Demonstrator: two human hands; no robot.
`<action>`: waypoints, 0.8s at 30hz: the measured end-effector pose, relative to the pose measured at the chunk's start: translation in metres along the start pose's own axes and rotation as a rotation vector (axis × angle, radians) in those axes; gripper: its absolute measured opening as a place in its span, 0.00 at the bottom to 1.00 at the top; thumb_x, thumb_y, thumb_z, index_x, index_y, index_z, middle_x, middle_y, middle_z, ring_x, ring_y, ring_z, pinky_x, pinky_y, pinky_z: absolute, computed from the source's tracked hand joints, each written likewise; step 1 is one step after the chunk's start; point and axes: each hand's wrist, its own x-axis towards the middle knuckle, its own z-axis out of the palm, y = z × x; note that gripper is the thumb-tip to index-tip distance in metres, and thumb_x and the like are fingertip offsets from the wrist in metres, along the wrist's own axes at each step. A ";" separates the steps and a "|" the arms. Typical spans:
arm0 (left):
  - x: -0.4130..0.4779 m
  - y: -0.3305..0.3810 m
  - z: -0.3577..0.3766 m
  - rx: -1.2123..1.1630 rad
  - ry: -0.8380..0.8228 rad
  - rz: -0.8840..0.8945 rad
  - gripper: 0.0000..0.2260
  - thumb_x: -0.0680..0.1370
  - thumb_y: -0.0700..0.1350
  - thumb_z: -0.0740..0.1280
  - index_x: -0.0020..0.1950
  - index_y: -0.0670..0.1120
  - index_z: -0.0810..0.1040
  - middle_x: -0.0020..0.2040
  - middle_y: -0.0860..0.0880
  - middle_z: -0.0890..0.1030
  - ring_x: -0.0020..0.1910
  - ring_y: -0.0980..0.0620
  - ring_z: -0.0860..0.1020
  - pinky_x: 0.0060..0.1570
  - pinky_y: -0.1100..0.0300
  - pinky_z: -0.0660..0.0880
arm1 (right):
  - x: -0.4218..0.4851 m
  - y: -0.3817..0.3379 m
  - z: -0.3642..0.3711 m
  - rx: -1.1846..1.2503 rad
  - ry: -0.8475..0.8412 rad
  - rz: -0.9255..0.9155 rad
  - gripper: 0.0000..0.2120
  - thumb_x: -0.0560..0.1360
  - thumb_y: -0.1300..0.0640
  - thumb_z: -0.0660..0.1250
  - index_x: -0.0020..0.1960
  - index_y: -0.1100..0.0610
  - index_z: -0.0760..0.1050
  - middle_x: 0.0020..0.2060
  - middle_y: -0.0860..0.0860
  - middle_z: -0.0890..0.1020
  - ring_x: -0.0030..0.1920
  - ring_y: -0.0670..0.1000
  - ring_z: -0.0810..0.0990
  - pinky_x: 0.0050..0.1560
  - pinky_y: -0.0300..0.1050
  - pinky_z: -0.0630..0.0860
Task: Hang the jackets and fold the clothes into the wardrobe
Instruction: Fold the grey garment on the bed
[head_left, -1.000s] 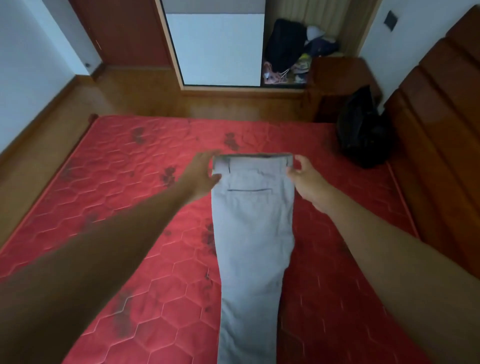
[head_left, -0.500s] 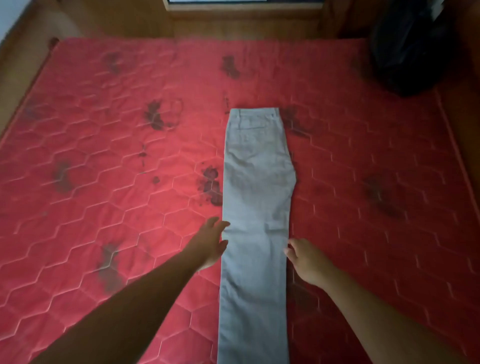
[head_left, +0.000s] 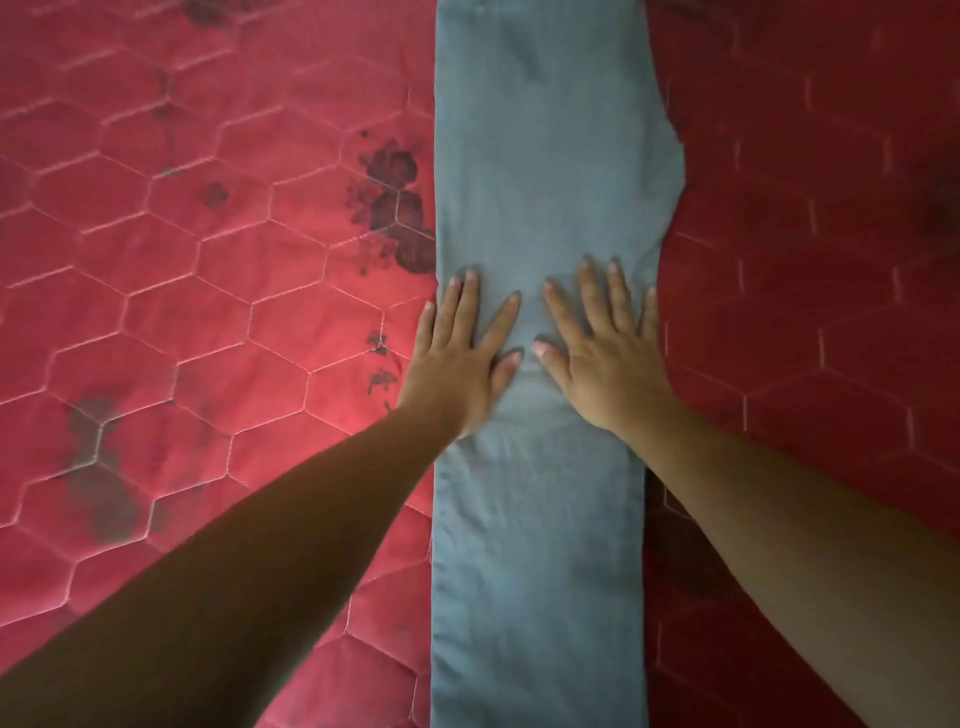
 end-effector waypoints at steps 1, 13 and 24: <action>-0.003 -0.003 0.011 0.026 0.027 0.014 0.27 0.84 0.60 0.53 0.83 0.54 0.54 0.82 0.38 0.49 0.82 0.40 0.47 0.78 0.40 0.50 | -0.003 0.003 0.011 -0.015 0.032 0.004 0.33 0.82 0.33 0.48 0.83 0.47 0.53 0.83 0.58 0.50 0.82 0.62 0.44 0.76 0.72 0.49; -0.005 -0.004 0.009 0.043 -0.016 -0.023 0.28 0.84 0.61 0.49 0.83 0.55 0.52 0.83 0.39 0.47 0.82 0.40 0.45 0.79 0.40 0.47 | -0.010 0.000 0.007 -0.006 -0.008 -0.007 0.36 0.82 0.32 0.45 0.83 0.50 0.51 0.82 0.59 0.49 0.82 0.62 0.45 0.76 0.73 0.48; -0.218 0.029 0.043 -0.012 -0.052 0.113 0.26 0.84 0.57 0.55 0.82 0.53 0.58 0.82 0.38 0.51 0.81 0.37 0.48 0.77 0.38 0.53 | -0.255 -0.050 0.052 -0.019 -0.018 0.009 0.35 0.82 0.38 0.57 0.82 0.56 0.57 0.82 0.60 0.53 0.82 0.62 0.49 0.76 0.70 0.53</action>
